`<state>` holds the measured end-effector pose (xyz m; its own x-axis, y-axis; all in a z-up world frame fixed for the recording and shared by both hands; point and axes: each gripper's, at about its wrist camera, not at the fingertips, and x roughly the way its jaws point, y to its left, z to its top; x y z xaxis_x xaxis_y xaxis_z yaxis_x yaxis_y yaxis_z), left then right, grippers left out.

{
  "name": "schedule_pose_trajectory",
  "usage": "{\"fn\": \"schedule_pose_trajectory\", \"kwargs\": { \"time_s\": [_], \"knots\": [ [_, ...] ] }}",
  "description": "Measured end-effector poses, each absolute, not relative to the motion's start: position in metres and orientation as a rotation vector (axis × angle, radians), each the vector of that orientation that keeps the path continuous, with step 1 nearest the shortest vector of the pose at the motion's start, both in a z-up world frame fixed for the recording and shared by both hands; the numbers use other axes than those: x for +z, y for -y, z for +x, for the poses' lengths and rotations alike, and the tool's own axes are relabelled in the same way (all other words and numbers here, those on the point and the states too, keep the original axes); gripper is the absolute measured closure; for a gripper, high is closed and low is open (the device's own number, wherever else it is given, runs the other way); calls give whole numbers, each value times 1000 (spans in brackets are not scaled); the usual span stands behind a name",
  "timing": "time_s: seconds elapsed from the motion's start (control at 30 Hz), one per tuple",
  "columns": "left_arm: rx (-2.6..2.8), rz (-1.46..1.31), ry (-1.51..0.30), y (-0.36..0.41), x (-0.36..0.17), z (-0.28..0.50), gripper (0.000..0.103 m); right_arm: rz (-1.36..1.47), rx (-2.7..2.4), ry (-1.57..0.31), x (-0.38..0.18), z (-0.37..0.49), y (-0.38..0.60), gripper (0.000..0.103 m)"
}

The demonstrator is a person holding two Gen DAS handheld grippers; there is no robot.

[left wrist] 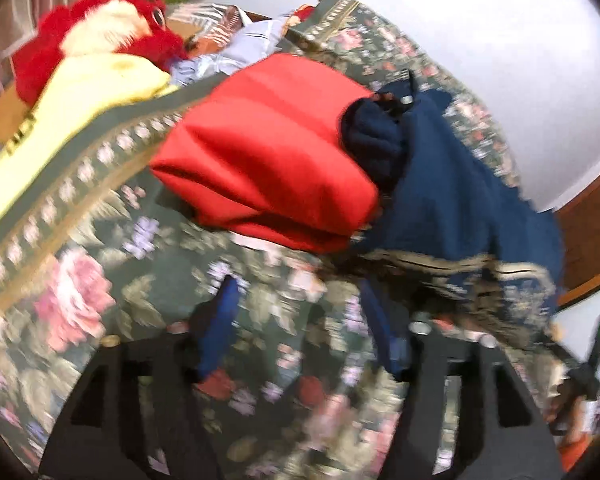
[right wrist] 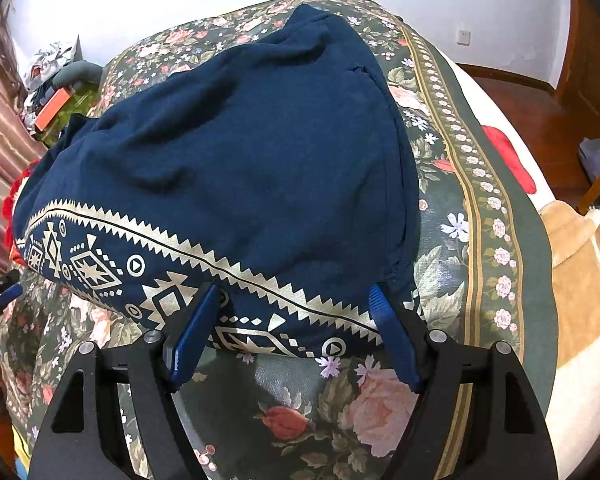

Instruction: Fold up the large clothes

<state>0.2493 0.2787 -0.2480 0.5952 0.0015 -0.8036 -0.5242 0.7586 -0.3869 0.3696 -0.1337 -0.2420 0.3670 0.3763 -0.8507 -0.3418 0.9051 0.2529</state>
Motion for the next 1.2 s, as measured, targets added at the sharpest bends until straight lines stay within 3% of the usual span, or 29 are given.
{"fn": "schedule_pose_trajectory", "kwargs": {
  "time_s": [0.07, 0.13, 0.57, 0.7, 0.83, 1.07, 1.1, 1.2],
  "knots": [
    [247, -732, -869, -274, -249, 250, 22, 35, 460, -1102, -242, 369, 134, 29],
    [158, -823, -842, -268, -252, 257, 19, 35, 461, -1103, -242, 369, 133, 29],
    [-2, -1103, -784, -265, -273, 313, 19, 42, 477, -1102, -243, 370, 134, 29],
    [-22, -1045, -741, -263, -243, 314, 31, 45, 477, -1098, -244, 370, 135, 28],
    [-70, -1006, -686, -259, -221, 320, 31, 48, 477, -1096, -244, 369, 136, 28],
    [50, -999, -793, -261, -261, 341, 32, 48, 478, -1095, -244, 369, 136, 28],
    [69, -993, -806, -263, -265, 344, 35, 47, 478, -1095, -244, 369, 137, 28],
    [107, -930, -810, -261, -260, 349, 59, 36, 474, -1096, -242, 368, 136, 28]
  ]
}}
